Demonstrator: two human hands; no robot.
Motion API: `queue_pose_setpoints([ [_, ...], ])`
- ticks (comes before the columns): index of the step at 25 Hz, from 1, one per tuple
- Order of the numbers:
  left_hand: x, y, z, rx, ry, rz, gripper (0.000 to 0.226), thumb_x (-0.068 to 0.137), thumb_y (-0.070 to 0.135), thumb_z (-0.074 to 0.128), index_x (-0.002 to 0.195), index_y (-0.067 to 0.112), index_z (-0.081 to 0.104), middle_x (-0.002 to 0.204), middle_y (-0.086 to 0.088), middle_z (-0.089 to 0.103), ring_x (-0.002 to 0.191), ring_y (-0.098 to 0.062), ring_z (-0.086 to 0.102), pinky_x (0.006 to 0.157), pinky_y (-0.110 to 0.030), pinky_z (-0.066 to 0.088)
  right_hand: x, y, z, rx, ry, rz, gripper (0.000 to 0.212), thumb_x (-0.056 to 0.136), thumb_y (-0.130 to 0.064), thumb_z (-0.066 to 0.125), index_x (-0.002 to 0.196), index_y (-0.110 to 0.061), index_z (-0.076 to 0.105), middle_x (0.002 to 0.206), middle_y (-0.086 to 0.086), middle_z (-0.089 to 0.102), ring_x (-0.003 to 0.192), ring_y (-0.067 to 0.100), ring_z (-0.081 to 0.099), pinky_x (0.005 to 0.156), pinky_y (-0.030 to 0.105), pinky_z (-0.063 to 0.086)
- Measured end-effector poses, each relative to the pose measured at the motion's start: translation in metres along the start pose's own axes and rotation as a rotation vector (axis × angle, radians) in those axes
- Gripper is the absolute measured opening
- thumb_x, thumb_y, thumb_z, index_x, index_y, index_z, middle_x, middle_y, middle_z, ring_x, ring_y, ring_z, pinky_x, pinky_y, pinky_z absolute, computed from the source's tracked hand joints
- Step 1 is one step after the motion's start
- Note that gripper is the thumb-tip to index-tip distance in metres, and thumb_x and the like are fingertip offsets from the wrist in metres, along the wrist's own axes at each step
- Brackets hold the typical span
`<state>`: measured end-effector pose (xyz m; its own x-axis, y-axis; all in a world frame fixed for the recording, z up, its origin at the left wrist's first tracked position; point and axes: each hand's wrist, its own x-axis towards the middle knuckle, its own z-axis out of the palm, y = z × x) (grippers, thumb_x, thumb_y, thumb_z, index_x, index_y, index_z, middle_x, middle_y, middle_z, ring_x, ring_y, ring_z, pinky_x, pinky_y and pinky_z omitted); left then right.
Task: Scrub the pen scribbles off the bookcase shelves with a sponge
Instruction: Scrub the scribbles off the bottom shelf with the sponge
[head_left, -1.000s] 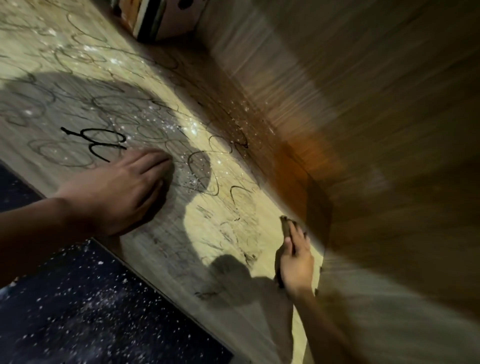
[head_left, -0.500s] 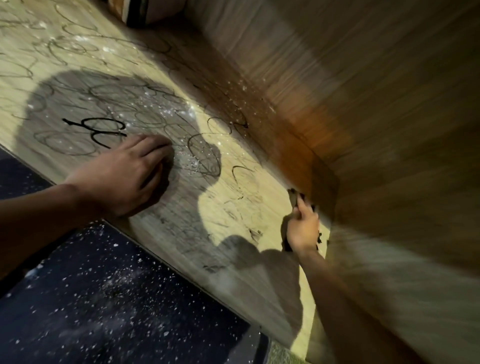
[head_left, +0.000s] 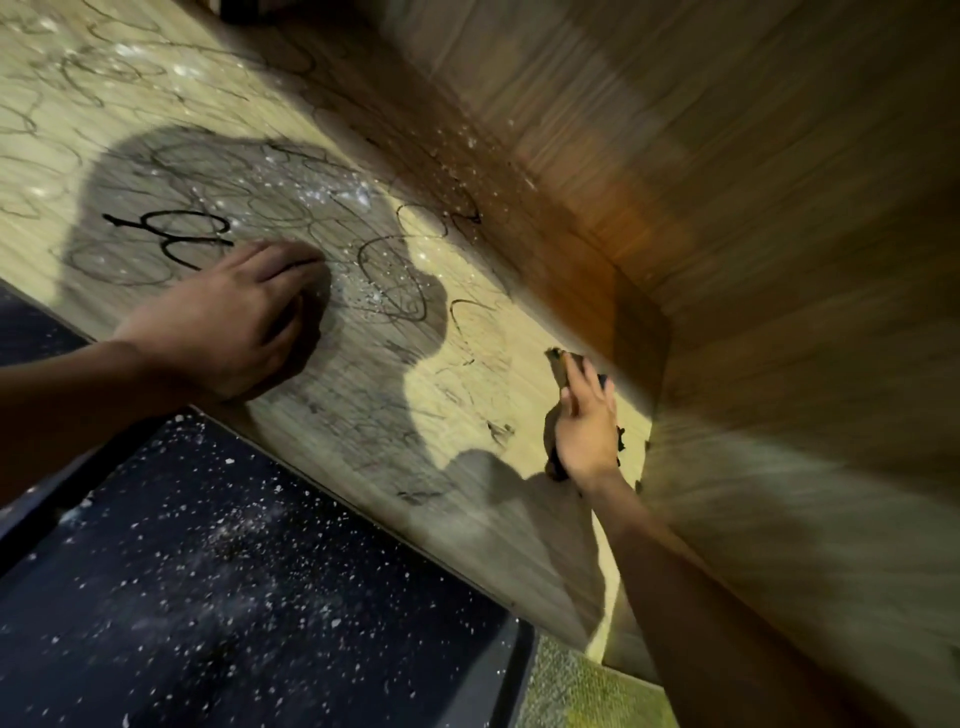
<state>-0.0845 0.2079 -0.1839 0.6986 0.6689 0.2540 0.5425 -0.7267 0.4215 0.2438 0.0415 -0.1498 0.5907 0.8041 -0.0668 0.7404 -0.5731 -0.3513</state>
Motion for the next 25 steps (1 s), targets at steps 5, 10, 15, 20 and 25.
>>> queue_pose_setpoints([
  [5, 0.0, -0.002, 0.001, -0.001, -0.021, 0.011, 0.063, 0.091, 0.04, 0.028, 0.135, -0.001, 0.047, 0.139, -0.021, 0.047, 0.125, -0.038, 0.045, 0.108, -0.049, 0.038, -0.051, -0.023, 0.021, 0.015, -0.103, -0.347, 0.046, 0.101, -0.025, 0.034, 0.146, -0.033, 0.029, 0.158, -0.008, 0.015, 0.147, 0.017, -0.005, 0.119, 0.043, -0.003],
  [10, -0.001, -0.001, 0.0, -0.02, -0.013, 0.01, 0.06, 0.091, 0.038, 0.03, 0.134, 0.0, 0.049, 0.138, -0.02, 0.049, 0.124, -0.038, 0.046, 0.106, -0.046, 0.038, -0.026, -0.014, 0.006, 0.076, -0.113, -0.142, 0.047, 0.103, -0.018, 0.036, 0.146, -0.035, 0.03, 0.158, -0.009, 0.014, 0.148, 0.018, -0.008, 0.121, 0.044, 0.0],
  [15, 0.001, 0.0, -0.002, -0.055, -0.009, -0.001, 0.061, 0.09, 0.039, 0.032, 0.133, 0.0, 0.05, 0.138, -0.019, 0.049, 0.124, -0.037, 0.046, 0.107, -0.045, 0.038, -0.038, -0.039, 0.02, 0.019, -0.137, -0.261, 0.06, 0.098, -0.004, 0.042, 0.147, -0.032, 0.021, 0.157, -0.006, 0.005, 0.145, 0.021, -0.015, 0.117, 0.04, -0.012],
  [20, -0.001, 0.0, 0.001, -0.03, -0.012, 0.011, 0.058, 0.091, 0.037, 0.035, 0.133, 0.0, 0.05, 0.138, -0.019, 0.049, 0.125, -0.038, 0.047, 0.107, -0.048, 0.039, -0.034, 0.009, -0.006, 0.004, -0.112, -0.201, 0.064, 0.097, 0.0, 0.04, 0.145, -0.04, 0.026, 0.157, -0.014, 0.008, 0.147, 0.013, -0.011, 0.119, 0.037, -0.007],
  [25, 0.001, -0.001, -0.001, -0.043, -0.034, 0.0, 0.06, 0.091, 0.039, 0.031, 0.133, 0.001, 0.05, 0.138, -0.019, 0.049, 0.125, -0.037, 0.046, 0.108, -0.045, 0.037, -0.02, -0.03, 0.006, -0.082, -0.068, -0.058, 0.066, 0.097, -0.001, 0.035, 0.149, -0.035, 0.014, 0.159, -0.004, -0.001, 0.144, 0.026, -0.018, 0.119, 0.048, -0.008],
])
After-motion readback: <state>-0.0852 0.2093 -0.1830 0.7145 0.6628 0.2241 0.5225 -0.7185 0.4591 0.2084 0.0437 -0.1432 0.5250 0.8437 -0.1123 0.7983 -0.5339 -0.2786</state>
